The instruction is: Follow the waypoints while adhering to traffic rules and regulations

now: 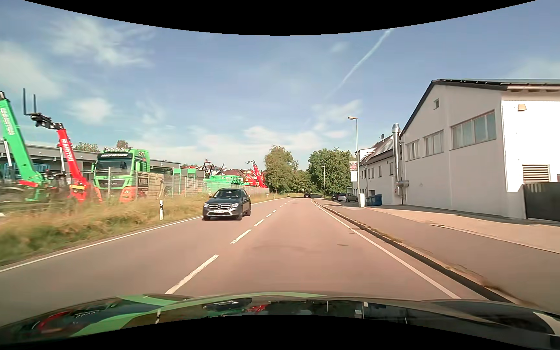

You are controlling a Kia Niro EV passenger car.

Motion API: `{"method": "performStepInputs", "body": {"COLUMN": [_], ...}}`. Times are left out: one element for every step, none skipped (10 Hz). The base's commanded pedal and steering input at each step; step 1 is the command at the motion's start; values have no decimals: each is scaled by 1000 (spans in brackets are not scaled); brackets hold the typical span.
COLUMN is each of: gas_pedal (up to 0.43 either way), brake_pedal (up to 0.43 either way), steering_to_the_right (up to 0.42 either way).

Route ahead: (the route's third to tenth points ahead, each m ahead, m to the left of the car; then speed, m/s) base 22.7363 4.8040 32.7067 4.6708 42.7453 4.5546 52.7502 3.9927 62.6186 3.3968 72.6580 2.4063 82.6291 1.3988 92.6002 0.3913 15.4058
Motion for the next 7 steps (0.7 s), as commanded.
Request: {"method": "performStepInputs", "body": {"gas_pedal": [220,220,197,189,189,189,189], "brake_pedal": [0,0,0,0,0,0,0], "steering_to_the_right": [-1,-1,-1,-1,-1,-1,-1]}}
